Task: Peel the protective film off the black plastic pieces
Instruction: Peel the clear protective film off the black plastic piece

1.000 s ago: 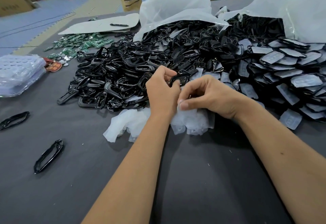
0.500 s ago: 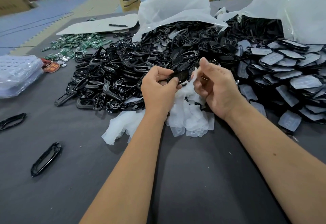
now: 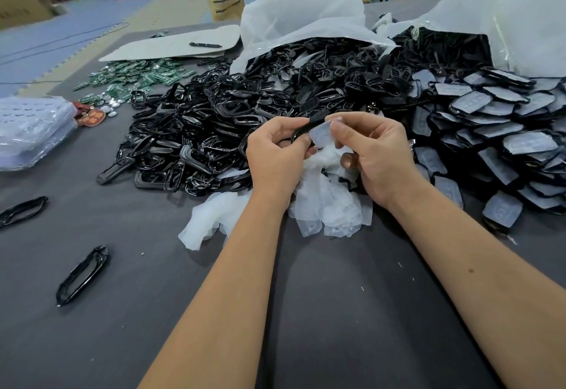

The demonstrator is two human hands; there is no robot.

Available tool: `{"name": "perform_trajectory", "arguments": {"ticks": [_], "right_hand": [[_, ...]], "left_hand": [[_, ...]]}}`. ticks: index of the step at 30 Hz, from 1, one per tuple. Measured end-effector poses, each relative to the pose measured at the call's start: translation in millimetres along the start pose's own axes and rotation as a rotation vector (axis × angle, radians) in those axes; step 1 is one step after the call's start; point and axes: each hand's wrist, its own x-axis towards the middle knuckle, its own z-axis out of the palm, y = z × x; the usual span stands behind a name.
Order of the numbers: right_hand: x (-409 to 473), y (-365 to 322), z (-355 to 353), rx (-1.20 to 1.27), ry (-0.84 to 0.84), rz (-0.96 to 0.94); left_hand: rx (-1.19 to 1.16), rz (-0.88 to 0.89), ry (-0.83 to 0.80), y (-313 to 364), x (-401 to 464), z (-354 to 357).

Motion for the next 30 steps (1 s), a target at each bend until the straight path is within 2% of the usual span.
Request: {"name": "perform_trajectory", "arguments": {"ticks": [5,13,22,30], "right_hand": [[-3,-2,3,-0.096,-0.033,-0.036],[-5,2,12,-0.345,0.143,-0.216],[-4,2,11,-0.328,0.309,-0.21],[-7,-1,14,-0.441,0.303,-0.276]], "left_hand": [[0.048,-0.018,-0.026,-2,4,-1],[-0.062,-0.087,-0.061,-1,3,-1],[-0.201,-0.091,-0.159,0,1,1],[-0.291,-0.118,-0.16,-1,3,0]]}}
